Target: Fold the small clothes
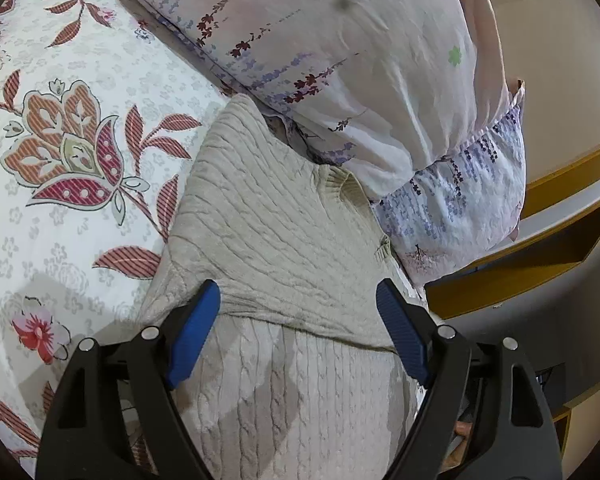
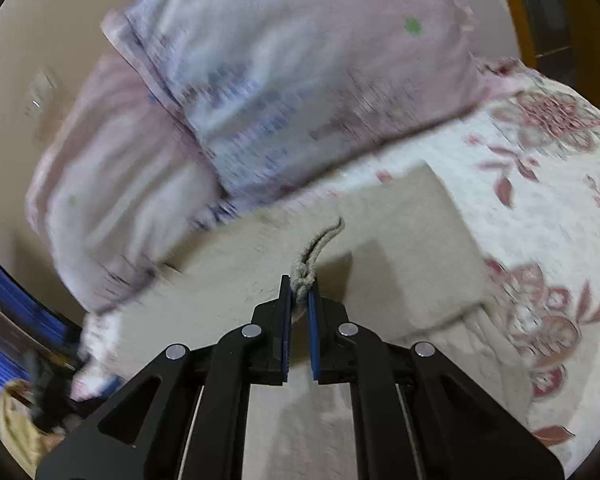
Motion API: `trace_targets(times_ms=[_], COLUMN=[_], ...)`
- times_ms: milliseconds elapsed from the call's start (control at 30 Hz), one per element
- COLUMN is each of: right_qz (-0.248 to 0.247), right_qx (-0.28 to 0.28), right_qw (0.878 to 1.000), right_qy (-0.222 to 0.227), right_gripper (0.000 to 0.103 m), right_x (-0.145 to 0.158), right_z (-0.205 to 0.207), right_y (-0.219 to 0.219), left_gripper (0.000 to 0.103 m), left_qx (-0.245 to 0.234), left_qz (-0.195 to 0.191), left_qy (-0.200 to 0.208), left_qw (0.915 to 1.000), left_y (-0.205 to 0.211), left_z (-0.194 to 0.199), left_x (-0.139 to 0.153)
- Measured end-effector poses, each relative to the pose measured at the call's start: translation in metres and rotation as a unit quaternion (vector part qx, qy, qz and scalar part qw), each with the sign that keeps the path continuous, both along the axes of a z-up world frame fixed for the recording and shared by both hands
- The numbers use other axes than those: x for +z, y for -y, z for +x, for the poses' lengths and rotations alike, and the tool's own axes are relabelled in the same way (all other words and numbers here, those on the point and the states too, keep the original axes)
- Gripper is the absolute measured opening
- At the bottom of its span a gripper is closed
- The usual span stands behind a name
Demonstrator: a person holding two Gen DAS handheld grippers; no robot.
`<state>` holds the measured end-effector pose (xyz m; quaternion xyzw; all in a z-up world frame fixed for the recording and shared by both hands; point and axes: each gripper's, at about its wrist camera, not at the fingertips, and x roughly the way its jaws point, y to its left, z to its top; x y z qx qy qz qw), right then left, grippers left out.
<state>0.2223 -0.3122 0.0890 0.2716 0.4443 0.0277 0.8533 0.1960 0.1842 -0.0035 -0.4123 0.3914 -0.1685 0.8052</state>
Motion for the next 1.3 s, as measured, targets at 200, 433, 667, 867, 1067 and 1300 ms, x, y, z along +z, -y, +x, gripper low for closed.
trace_targets(times_ms=[200, 433, 667, 867, 1067, 1300], right_qz=[-0.006, 0.024, 0.063, 0.076, 0.101, 0.176], right_qx=[-0.007, 0.011, 0.027, 0.019, 0.026, 0.077], right_qw=[0.998, 0.998, 0.997, 0.995, 0.990, 0.977], right_qy=[-0.065, -0.057, -0.030, -0.064, -0.097, -0.095], right_gripper=[0.008, 0.034, 0.059, 0.053, 0.039, 0.029], right_x=[-0.042, -0.030, -0.014, -0.026, -0.039, -0.042], right_z=[0.008, -0.004, -0.062, -0.109, -0.142, -0.187], right_y=[0.003, 0.014, 0.054, 0.083, 0.093, 0.084], left_gripper=[0.080, 0.080, 0.080, 0.073, 0.059, 0.047], left_qx=[-0.002, -0.023, -0.009, -0.016, -0.037, -0.073], left_qz=[0.003, 0.032, 0.078, 0.040, 0.029, 0.007], left_qy=[0.002, 0.023, 0.034, 0.021, 0.012, 0.009], left_qw=[1.0000, 0.9989, 0.9963, 0.9988, 0.9988, 0.9973], left_y=[0.001, 0.002, -0.019, -0.031, -0.020, -0.004], left_z=[-0.002, -0.029, -0.087, -0.126, -0.154, -0.182], left_x=[0.001, 0.009, 0.011, -0.003, -0.015, -0.020])
